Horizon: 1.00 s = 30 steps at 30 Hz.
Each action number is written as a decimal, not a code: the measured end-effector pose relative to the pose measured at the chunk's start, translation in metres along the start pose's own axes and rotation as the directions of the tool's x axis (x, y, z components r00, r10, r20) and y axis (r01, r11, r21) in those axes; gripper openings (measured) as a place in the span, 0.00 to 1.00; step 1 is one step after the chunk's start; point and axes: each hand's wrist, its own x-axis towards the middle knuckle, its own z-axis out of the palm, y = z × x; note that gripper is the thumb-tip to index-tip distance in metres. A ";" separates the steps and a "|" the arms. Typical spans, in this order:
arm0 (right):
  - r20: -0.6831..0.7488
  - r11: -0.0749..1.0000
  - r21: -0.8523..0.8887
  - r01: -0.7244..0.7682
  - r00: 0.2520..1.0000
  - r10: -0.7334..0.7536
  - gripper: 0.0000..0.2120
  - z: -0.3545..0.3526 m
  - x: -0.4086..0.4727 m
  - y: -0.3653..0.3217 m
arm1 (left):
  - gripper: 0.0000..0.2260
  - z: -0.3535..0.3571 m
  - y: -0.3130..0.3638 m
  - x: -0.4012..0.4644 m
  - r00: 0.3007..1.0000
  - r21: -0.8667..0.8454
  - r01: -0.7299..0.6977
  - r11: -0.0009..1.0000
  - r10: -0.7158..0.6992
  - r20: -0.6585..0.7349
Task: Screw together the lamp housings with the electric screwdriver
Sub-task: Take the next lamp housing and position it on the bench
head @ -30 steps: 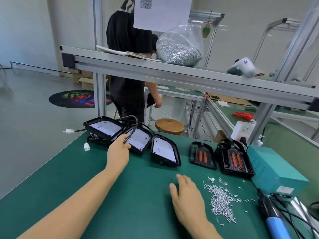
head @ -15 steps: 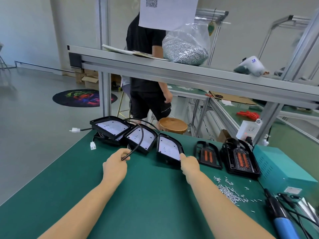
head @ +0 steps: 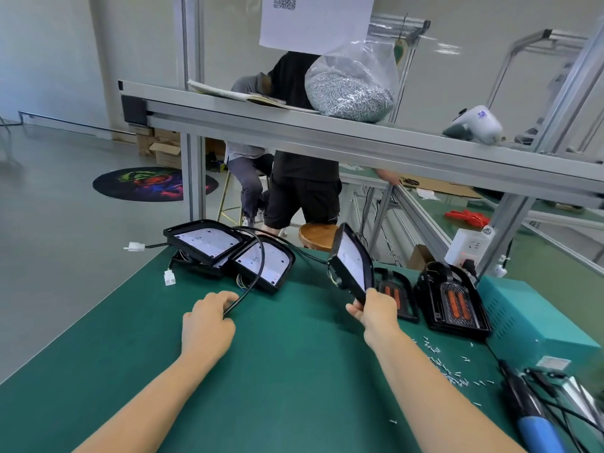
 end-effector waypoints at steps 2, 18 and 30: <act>0.024 0.998 0.042 0.042 0.999 -0.043 0.09 -0.003 -0.003 -0.012 | 0.21 -0.001 0.008 -0.002 0.996 0.104 -0.057 0.993 0.064 -0.063; 0.646 0.959 -0.223 0.173 0.763 0.012 0.09 -0.101 -0.080 -0.012 | 0.10 0.017 0.125 0.045 0.695 -0.668 0.699 0.254 -0.024 0.719; 0.721 0.759 -0.522 0.388 0.676 0.151 0.11 -0.115 -0.080 -0.012 | 0.18 0.028 0.129 0.056 0.819 -0.767 0.536 0.352 0.004 0.574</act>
